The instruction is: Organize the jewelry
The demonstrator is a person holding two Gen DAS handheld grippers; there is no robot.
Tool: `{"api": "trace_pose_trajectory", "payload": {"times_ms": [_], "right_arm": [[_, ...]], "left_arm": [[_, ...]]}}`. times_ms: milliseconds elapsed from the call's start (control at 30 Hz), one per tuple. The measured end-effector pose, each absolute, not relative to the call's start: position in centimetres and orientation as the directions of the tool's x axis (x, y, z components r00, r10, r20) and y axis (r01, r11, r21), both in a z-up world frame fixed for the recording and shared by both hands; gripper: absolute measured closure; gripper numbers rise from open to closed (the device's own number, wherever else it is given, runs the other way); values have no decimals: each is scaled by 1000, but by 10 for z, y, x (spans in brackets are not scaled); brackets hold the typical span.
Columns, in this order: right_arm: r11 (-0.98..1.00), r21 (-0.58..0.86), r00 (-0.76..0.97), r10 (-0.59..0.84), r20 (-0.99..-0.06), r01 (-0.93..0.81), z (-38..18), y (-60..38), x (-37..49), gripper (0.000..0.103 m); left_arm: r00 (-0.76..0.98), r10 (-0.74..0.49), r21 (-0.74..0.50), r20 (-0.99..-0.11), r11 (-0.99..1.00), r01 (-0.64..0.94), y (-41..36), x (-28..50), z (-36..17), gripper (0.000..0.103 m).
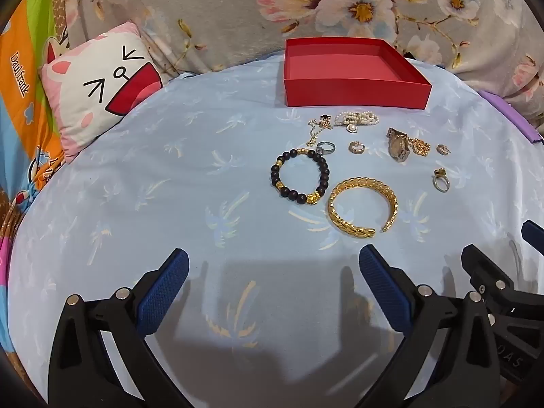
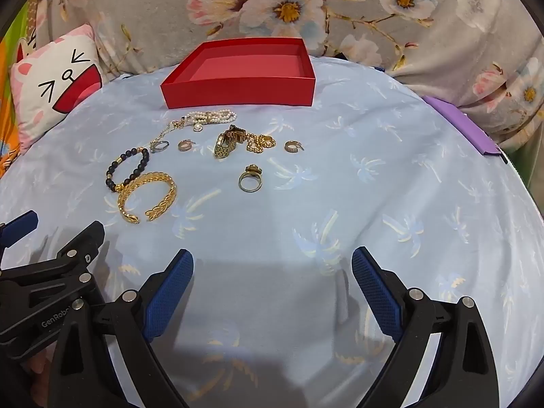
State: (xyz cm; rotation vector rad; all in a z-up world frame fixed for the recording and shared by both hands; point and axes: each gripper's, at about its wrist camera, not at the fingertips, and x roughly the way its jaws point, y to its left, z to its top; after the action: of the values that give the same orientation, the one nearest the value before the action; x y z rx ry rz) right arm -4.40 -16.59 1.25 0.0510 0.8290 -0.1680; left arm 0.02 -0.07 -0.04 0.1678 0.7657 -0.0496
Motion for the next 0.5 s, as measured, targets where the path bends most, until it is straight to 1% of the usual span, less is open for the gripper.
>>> {"api": "trace_pose_trajectory", "payload": {"times_ms": [100, 500], "right_arm": [[985, -32, 677, -140, -722, 170, 13, -165, -45, 10], [985, -25, 669, -133, -732, 169, 12, -166, -44, 10]], "left_arm": [[721, 9, 123, -693, 987, 106, 0, 0, 0, 5], [718, 6, 118, -696, 987, 106, 1, 1, 0, 6]]}}
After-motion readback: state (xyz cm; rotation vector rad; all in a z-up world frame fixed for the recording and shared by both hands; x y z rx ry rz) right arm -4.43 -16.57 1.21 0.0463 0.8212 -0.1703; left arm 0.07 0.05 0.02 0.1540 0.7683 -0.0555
